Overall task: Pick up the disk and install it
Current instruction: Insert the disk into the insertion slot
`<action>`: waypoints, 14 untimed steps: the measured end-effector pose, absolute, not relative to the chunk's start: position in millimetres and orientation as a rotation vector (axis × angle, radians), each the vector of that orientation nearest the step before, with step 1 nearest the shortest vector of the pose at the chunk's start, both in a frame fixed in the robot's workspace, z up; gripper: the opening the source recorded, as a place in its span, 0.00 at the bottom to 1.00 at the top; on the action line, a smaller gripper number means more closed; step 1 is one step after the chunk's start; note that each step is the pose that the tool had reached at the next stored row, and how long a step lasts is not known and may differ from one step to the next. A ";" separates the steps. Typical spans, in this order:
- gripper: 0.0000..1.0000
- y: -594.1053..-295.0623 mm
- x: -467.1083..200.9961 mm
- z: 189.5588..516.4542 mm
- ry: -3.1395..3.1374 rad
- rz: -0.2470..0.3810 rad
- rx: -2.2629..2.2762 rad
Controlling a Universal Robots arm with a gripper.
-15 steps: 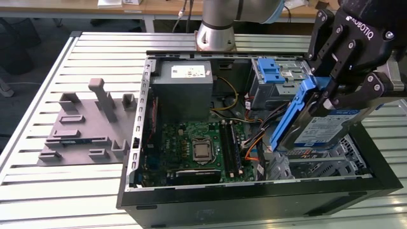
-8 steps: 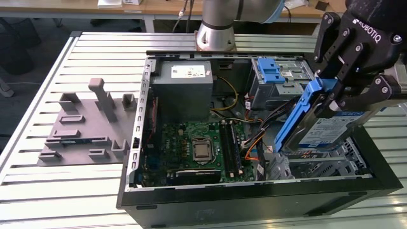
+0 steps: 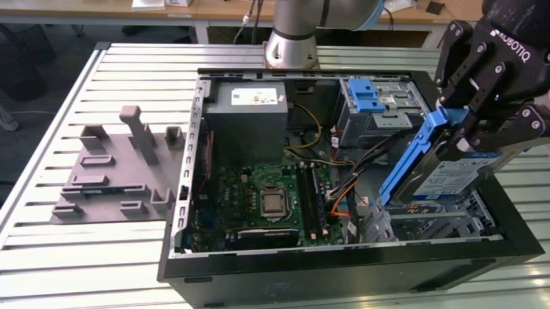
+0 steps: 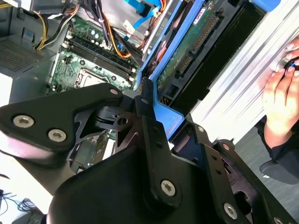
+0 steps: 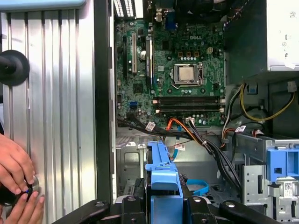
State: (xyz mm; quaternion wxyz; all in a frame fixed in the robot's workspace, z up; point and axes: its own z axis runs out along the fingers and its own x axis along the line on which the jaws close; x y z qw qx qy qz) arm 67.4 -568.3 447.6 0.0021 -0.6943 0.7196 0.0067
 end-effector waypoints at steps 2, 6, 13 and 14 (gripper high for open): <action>0.37 -568.6 69.7 446.9 2.257 0.021 -2.179; 0.37 -569.6 71.6 445.2 2.250 0.021 -2.186; 0.37 -570.2 73.8 440.9 2.245 0.021 -2.192; 0.37 -570.2 74.3 440.2 2.245 0.021 -2.192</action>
